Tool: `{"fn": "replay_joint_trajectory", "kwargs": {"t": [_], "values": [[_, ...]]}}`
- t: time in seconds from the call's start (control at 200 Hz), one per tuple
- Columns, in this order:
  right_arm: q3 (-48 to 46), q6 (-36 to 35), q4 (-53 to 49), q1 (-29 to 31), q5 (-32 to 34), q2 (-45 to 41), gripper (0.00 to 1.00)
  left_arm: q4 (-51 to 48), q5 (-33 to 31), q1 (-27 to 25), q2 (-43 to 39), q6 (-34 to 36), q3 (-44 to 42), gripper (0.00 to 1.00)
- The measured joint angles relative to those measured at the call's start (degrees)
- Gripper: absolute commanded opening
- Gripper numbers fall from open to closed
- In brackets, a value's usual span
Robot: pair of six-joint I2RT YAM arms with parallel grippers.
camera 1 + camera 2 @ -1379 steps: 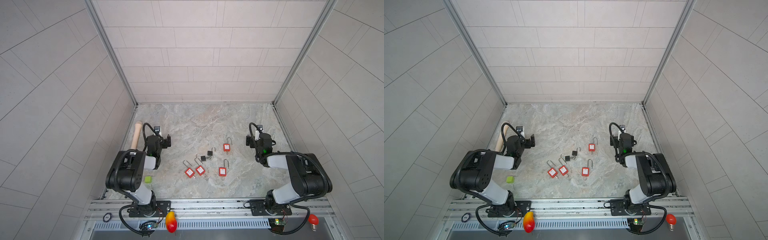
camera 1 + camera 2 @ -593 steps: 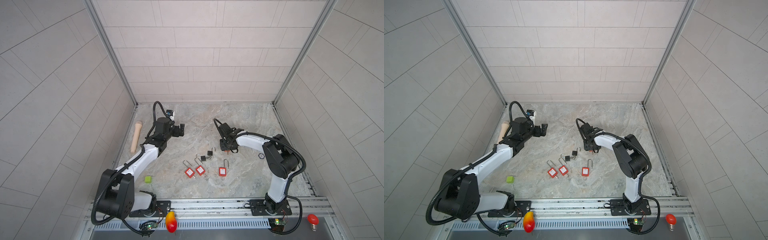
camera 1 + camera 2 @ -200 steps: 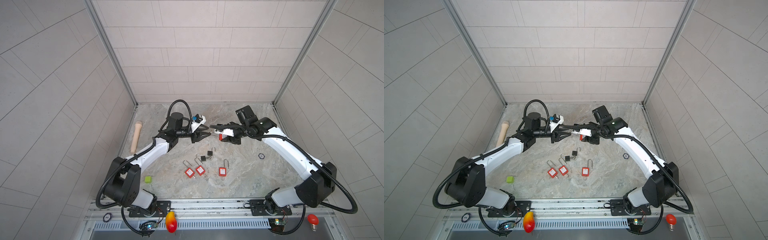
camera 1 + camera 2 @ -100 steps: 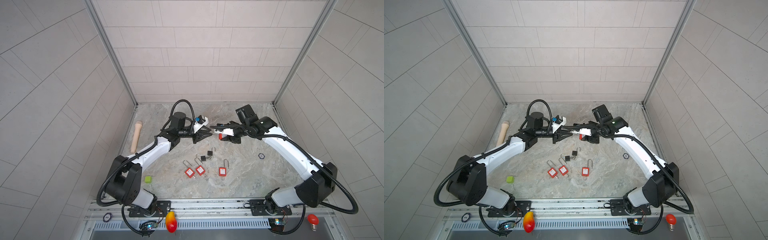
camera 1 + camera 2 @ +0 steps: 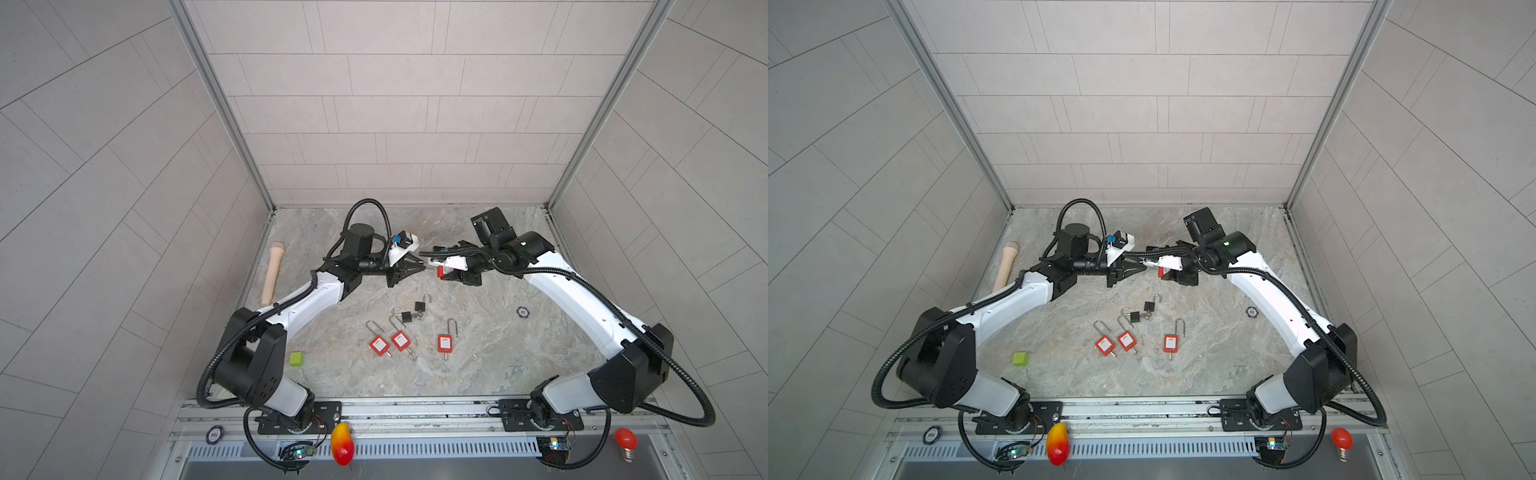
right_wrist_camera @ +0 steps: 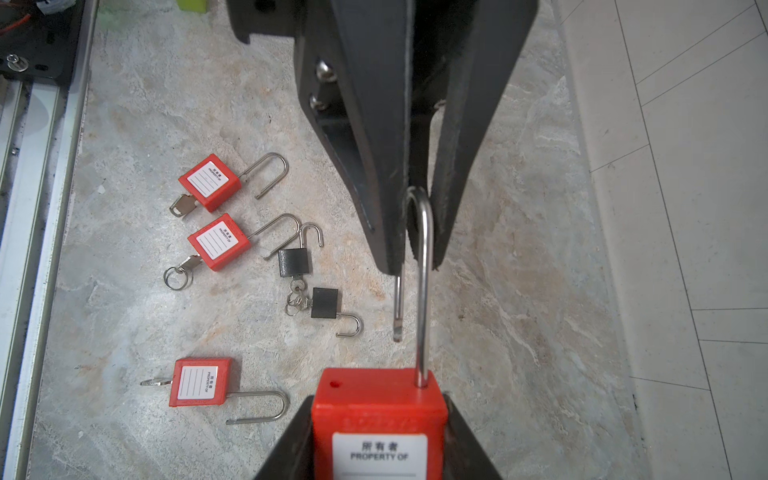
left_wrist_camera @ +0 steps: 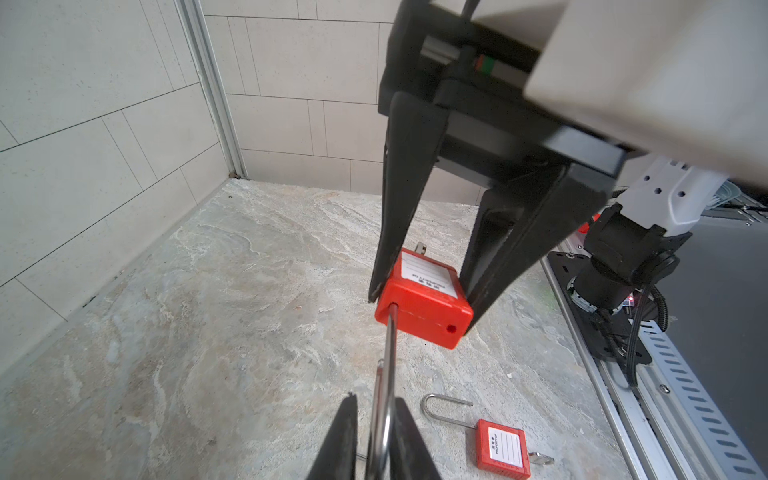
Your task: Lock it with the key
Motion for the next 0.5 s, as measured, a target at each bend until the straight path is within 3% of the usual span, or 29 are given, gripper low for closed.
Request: {"fn": "replay_joint_trajectory", "kwargs": {"t": [0.205,0.5], "values": [[0.48,-0.35,-0.22,0.04,0.48,0.57,0.29,-0.02,0.02,-0.22,0.00,0.00,0.00,0.19],[0.48,-0.90,-0.63,0.09,1.05,0.61,0.29,-0.04,0.02,-0.22,0.00,-0.09,0.00,0.11]]}}
